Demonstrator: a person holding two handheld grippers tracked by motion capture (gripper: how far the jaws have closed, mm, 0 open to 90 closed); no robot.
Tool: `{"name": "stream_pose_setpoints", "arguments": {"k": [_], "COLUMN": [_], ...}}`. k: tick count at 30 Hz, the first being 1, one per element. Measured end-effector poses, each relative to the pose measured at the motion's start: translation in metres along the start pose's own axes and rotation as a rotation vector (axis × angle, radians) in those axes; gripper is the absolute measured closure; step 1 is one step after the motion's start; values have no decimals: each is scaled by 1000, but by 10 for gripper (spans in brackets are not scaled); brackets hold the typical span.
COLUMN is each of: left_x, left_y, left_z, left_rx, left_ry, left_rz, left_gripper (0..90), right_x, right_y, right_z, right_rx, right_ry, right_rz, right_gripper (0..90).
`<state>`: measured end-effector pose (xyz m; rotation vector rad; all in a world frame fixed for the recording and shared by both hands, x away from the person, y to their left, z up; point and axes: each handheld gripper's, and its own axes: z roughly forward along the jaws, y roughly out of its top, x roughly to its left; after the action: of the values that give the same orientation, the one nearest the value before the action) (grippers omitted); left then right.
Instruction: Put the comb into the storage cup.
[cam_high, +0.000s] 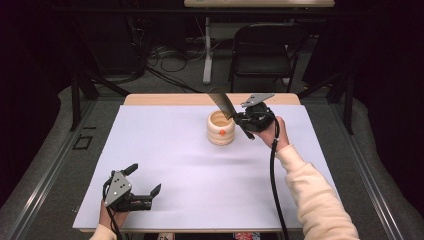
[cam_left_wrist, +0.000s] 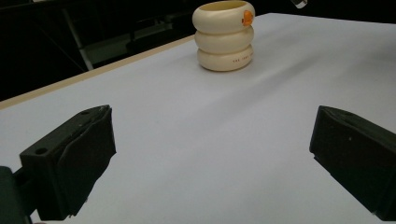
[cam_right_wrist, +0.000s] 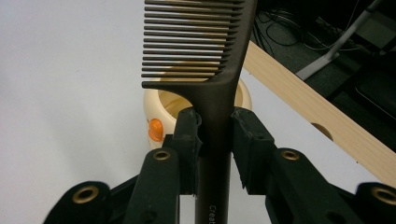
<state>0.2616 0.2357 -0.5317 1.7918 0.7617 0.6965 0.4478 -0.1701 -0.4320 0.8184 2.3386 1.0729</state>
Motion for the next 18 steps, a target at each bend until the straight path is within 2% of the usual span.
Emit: {"name": "stream_pose_setpoints", "arguments": {"k": [18], "left_x": [0], "left_y": [0], "left_z": [0], "left_rx": [1], "left_ry": [-1], "left_rz": [1], "left_gripper": [3], "right_x": [3], "right_y": [13], "right_z": [5], "right_rx": [-30], "right_ry": [1], "right_rz": [3], "right_gripper": [720]}}
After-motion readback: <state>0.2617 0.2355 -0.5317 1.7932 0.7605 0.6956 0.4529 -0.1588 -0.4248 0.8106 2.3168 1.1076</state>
